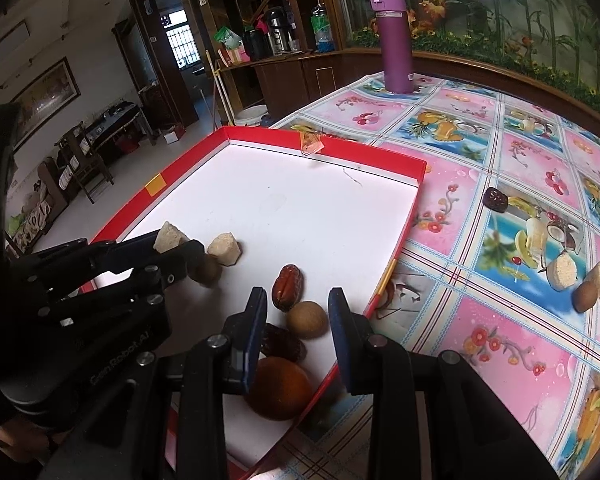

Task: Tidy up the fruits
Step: 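Lower the beige cube and red date into the tray and open both grippers, then grasp a beige round ball with the left gripper while the right grasps a beige cube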

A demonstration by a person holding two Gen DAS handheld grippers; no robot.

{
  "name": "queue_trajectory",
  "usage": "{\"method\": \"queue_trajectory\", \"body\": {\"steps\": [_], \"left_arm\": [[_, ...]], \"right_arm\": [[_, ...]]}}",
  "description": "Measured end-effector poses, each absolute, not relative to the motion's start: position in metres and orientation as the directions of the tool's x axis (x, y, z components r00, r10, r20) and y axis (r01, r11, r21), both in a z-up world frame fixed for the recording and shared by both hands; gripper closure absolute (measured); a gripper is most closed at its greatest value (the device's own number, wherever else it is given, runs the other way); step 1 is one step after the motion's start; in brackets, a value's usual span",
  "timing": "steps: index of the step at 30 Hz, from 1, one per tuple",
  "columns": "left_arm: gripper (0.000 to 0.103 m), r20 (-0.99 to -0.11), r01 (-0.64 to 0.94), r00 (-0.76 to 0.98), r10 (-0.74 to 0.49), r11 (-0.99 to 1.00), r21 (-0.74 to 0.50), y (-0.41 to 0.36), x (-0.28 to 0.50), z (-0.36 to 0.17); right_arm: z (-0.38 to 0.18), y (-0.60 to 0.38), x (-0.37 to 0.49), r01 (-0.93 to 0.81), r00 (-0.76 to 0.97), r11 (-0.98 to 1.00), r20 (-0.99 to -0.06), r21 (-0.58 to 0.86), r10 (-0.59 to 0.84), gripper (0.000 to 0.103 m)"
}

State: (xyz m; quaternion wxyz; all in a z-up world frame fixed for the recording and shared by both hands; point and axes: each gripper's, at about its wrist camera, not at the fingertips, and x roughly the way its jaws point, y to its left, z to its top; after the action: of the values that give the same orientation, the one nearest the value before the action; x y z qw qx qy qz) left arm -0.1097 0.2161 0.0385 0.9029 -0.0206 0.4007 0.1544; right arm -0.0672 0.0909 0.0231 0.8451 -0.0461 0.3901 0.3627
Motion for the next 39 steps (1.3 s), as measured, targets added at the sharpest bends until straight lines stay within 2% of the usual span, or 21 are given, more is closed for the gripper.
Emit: {"method": "queue_trajectory", "body": {"steps": [1,3,5,14,25,31,39], "left_arm": [[0.073,-0.732,-0.296,0.629,0.263,0.951,0.088,0.216,-0.109,0.038],[0.065,-0.732,-0.299,0.628,0.266,0.95,0.089,0.215,-0.109,0.039],[0.045,-0.726,-0.305,0.628,0.278,0.947,0.099,0.214,-0.11,0.04],[0.025,-0.683,-0.339,0.653,0.327,0.933,0.122,0.209,-0.11,0.056],[0.023,-0.677,-0.184,0.703,0.219,0.975,0.124,0.153,-0.091,0.071],[0.023,-0.721,-0.061,0.684,0.109,0.994,0.093,0.111,-0.065,0.066],[0.023,-0.763,0.029,0.645,0.046,0.996,0.085,0.071,-0.038,0.055]], "right_arm": [[0.024,0.09,-0.067,-0.648,0.435,0.734,-0.691,0.205,0.577,0.072],[0.025,0.087,-0.066,-0.645,0.435,0.734,-0.687,0.214,0.582,0.072],[0.027,0.082,-0.065,-0.64,0.438,0.735,-0.679,0.225,0.589,0.072],[0.034,0.049,-0.053,-0.591,0.479,0.766,-0.653,0.254,0.586,0.072],[0.027,-0.051,-0.022,-0.42,0.563,0.869,-0.675,0.263,0.476,0.072],[0.018,-0.105,0.0,-0.307,0.588,0.923,-0.716,0.231,0.375,0.072],[0.008,-0.119,0.031,-0.249,0.606,0.951,-0.737,0.182,0.3,0.069]]}}
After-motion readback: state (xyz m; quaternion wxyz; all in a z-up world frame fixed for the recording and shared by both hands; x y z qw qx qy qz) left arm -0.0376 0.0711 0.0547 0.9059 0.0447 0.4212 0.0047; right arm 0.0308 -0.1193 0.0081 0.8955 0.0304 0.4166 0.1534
